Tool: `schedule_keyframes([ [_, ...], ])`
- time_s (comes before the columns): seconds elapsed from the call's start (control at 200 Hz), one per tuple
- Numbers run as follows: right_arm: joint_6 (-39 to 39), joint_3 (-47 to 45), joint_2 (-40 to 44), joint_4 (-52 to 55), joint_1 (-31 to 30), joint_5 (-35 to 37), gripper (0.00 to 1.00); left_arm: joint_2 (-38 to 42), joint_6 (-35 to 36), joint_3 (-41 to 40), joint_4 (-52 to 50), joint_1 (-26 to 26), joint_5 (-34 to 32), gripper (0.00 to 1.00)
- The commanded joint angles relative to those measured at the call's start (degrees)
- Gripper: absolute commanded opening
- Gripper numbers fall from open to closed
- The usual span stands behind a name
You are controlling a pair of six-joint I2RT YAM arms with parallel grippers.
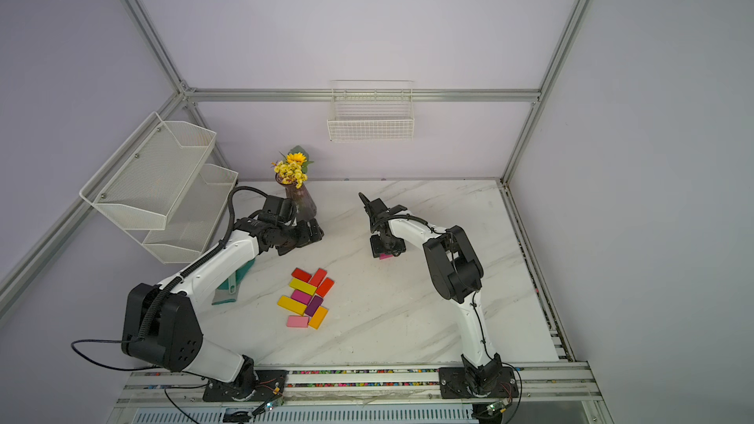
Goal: Assemble the letter c with building blocks
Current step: Pick up the building block from the center of the board, then place the building block at the center of the board.
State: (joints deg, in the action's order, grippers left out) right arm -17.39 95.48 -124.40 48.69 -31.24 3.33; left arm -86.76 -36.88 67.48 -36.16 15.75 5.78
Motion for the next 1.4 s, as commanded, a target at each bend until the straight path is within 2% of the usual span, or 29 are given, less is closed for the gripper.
schedule_keyframes([
  [0.0,-0.4,0.8,0.3,1.2,-0.4,0.7,0.57,0.3,-1.0,-0.2,1.5,-0.6,0.8,1.0],
  [0.28,-3.7,-3.7,6.6,0.0,0.6,3.9,0.54,1.1,-1.7,-1.0,2.2,-0.8,2.4,1.0],
  [0.75,-4.8,-15.9,15.6,-3.4,8.1,3.8,0.55,3.2,-2.5,-3.7,3.6,-0.8,4.6,1.0],
  [0.94,-3.8,-19.3,17.3,-4.5,10.7,3.5,0.56,3.5,-2.7,-4.2,3.7,-0.8,5.0,1.0],
  [1.395,-1.8,-22.7,17.3,-6.6,11.2,3.8,0.62,3.7,-4.2,-5.5,5.3,-0.8,5.6,1.0],
])
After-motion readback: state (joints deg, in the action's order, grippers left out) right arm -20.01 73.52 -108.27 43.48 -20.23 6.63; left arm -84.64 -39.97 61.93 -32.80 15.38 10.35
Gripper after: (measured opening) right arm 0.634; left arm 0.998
